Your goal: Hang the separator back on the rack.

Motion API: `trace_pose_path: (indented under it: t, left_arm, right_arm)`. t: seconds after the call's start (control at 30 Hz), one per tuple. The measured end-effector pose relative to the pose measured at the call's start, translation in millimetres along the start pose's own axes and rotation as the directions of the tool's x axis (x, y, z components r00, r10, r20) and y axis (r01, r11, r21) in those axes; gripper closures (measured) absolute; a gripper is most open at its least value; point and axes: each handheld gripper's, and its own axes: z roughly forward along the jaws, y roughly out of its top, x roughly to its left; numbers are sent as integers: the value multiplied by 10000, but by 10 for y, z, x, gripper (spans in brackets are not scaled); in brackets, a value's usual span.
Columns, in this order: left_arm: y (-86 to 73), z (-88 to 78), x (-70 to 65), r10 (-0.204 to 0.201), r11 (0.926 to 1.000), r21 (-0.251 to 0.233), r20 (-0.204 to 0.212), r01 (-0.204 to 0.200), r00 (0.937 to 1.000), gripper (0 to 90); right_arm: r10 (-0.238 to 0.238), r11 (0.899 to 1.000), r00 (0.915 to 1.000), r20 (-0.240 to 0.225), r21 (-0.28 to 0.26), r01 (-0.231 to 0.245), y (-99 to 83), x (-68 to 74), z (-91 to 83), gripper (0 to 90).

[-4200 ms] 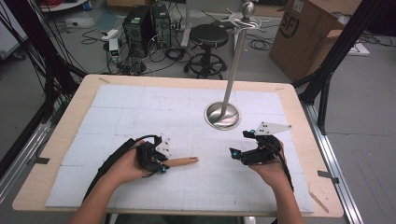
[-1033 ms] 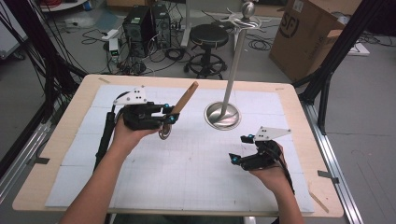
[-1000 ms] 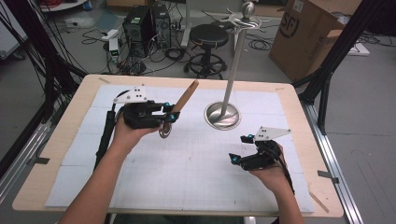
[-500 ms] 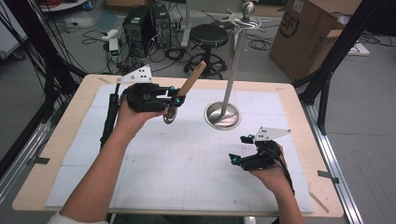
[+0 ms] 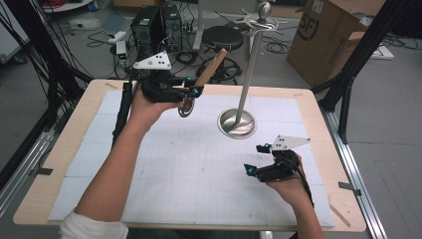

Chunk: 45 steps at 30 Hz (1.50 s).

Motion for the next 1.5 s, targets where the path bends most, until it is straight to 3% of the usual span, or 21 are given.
trace_pose_path:
  t: [0.27,0.6,0.87,1.33,1.5]
  left_arm:
    - [167,29,115,44,9999,-146,179,-42,9998,688]
    - [333,166,266,-54,10000,20,47,54,10000,688]
    - [407,298,344,-167,9999,-16,31,167,9999,688]
    - [514,331,499,-336,9991,-265,-335,327,9989,688]
    - [514,374,521,-390,9992,-96,-373,387,9985,688]
  right_arm:
    - [57,10000,10000,1,-2,-57,-10,-9,-4,147]
    - [79,10000,10000,-61,-24,-79,-11,-3,-7,147]
    - [134,9998,9999,-63,-166,-135,-22,-12,-33,147]
    - [265,9995,9996,-24,-182,-265,-75,-20,-72,147]
    - [310,9993,9995,-7,-199,-310,-80,-29,-84,147]
